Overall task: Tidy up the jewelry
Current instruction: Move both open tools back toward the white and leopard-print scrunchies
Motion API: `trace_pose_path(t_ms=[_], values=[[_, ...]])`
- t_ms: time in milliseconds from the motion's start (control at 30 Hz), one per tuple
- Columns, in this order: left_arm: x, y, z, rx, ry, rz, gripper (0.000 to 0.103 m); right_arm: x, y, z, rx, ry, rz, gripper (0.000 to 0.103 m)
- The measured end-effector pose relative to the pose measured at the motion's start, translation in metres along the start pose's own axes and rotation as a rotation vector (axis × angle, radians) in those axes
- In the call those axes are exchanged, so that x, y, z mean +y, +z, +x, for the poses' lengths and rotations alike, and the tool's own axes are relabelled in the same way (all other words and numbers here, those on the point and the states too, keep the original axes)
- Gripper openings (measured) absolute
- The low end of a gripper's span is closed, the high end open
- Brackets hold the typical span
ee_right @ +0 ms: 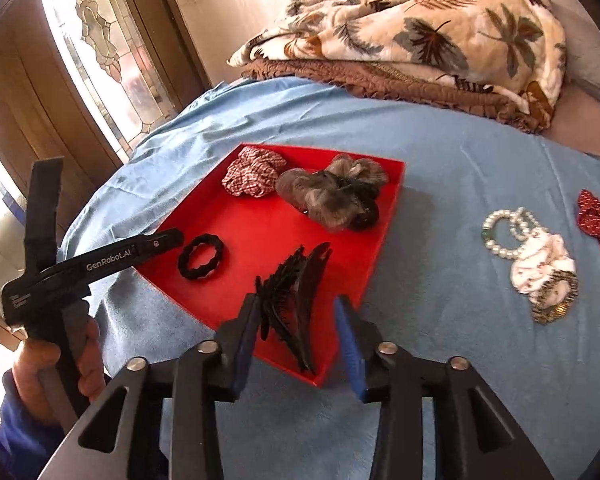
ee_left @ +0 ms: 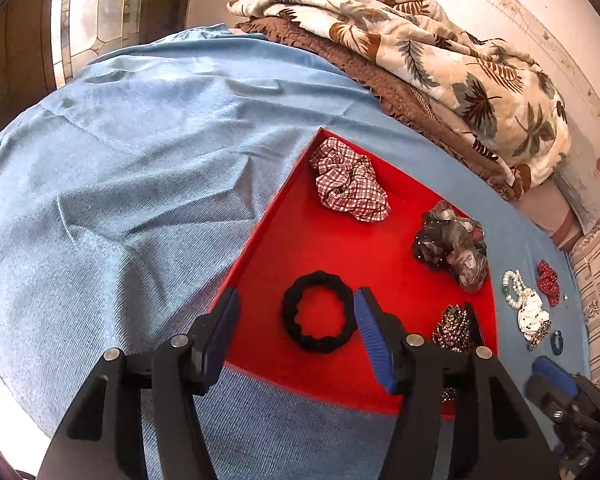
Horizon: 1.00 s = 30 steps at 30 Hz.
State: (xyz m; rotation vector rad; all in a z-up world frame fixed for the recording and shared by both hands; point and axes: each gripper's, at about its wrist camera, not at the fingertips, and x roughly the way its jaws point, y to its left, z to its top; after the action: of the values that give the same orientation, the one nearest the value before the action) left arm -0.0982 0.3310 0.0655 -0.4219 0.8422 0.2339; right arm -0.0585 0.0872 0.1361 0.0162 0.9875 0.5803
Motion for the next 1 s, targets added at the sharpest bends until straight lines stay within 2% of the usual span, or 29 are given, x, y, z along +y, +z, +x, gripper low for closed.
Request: trace_pose_path(t_ms=[200,267,333,533,667,800,900,1000], values=[[-0.002,-0.005,-0.005,-0.016,-0.005,0.014,0.059,-0.031,-0.015,-0.033,-0.024,-0.06,0.004,0.051],[-0.004,-0.007,-0.006,-0.024,0.004,0.027,0.059,-0.045,-0.023,-0.045,-0.034,-0.105,0.001,0.057],[-0.008,-0.009,-0.007,-0.036,0.014,0.043,0.059,-0.064,-0.033,-0.058,-0.039,-0.155,0.007,0.058],[-0.031,-0.016,-0.02,-0.097,0.025,0.122,0.059,-0.14,-0.058,-0.099,-0.05,-0.28,0.141,0.058],[-0.056,-0.024,-0.036,-0.08,-0.009,0.165,0.059,-0.192,-0.07,-0.126,-0.088,-0.334,0.25,0.059],[-0.099,-0.035,-0.057,-0.072,-0.054,0.261,0.059,-0.227,-0.072,-0.135,-0.121,-0.368,0.307,0.062],[-0.132,-0.039,-0.063,-0.056,-0.086,0.323,0.064,-0.246,-0.071,-0.132,-0.137,-0.357,0.337,0.062],[-0.166,-0.04,-0.059,-0.019,-0.129,0.361,0.064,-0.256,-0.067,-0.119,-0.136,-0.322,0.35,0.062]])
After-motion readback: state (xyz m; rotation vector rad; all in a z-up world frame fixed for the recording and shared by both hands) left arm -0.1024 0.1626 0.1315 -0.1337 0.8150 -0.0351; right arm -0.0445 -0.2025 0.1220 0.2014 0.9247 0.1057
